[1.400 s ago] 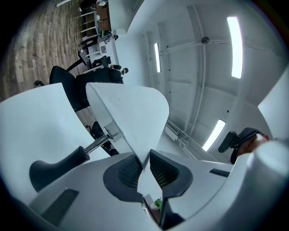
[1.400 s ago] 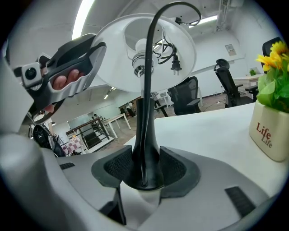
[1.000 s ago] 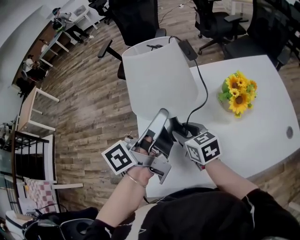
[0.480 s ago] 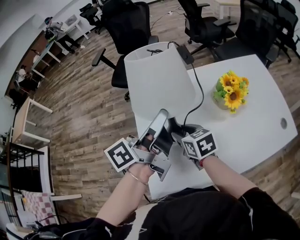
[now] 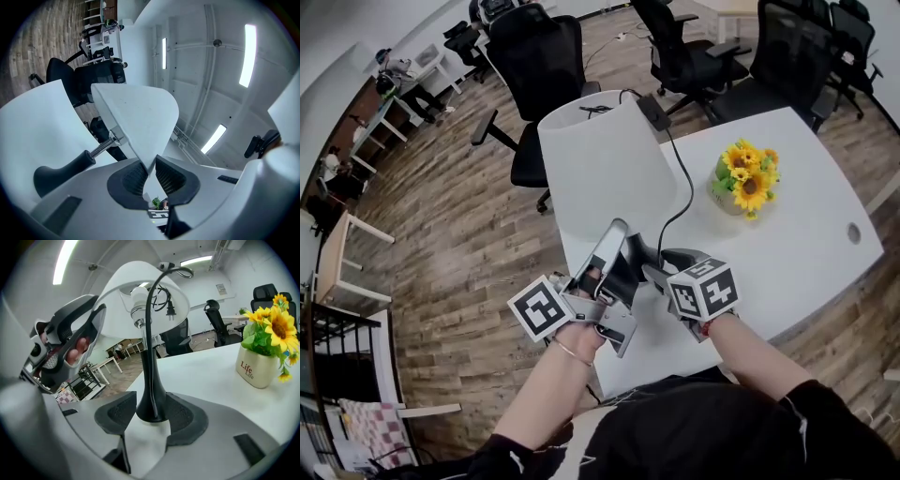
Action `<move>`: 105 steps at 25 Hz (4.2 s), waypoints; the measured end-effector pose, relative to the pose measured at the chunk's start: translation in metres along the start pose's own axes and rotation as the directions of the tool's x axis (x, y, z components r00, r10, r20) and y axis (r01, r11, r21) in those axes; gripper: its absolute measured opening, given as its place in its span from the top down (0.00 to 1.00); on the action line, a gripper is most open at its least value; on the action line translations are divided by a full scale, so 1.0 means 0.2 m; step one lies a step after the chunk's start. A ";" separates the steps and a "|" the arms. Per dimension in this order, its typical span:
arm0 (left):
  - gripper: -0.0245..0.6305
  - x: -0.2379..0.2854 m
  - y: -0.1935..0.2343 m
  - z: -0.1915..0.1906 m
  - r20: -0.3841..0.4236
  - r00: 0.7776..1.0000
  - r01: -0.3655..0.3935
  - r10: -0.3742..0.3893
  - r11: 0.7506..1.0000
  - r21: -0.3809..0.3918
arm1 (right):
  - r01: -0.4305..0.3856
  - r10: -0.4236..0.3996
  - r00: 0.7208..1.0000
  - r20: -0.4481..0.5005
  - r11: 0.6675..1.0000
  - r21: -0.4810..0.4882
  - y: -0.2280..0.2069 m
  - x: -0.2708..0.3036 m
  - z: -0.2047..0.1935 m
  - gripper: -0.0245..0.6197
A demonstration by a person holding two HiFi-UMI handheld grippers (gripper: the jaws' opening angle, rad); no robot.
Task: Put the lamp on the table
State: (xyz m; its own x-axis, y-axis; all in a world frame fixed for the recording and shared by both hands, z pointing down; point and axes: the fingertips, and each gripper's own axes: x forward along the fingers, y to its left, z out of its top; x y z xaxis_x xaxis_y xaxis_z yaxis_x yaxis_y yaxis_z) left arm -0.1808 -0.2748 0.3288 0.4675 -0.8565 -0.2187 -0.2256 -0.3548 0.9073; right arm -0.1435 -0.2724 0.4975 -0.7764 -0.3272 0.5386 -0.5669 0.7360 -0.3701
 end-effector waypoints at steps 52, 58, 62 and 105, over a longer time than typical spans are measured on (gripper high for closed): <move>0.83 -0.19 -0.09 -0.23 -0.091 0.996 -0.020 0.020 1.000 -0.003 | 0.210 -0.179 0.929 0.323 0.976 -0.063 0.33 -0.89 0.04 0.94; 0.83 -0.22 -0.09 -0.24 -0.099 0.995 -0.017 0.016 1.000 -0.011 | 0.217 -0.188 0.927 0.325 0.975 -0.054 0.35 -0.89 0.03 0.94; 0.83 -0.23 -0.09 -0.25 -0.114 0.993 -0.019 0.017 1.000 -0.013 | 0.217 -0.190 0.927 0.323 0.975 -0.050 0.37 -0.87 0.02 0.94; 0.79 -0.42 -0.07 -0.33 -0.187 0.982 -0.039 0.028 0.998 -0.056 | 0.270 -0.256 0.900 0.353 0.963 0.011 0.54 -0.94 -0.11 0.94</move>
State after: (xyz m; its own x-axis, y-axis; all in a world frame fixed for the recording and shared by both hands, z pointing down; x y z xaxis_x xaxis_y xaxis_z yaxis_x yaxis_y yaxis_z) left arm -0.1598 -0.1735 0.3578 0.6127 -0.7808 -0.1219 -0.1954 -0.2991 0.9340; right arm -0.0530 -0.1197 0.3730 -0.6505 -0.6923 0.3122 -0.7584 0.6139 -0.2189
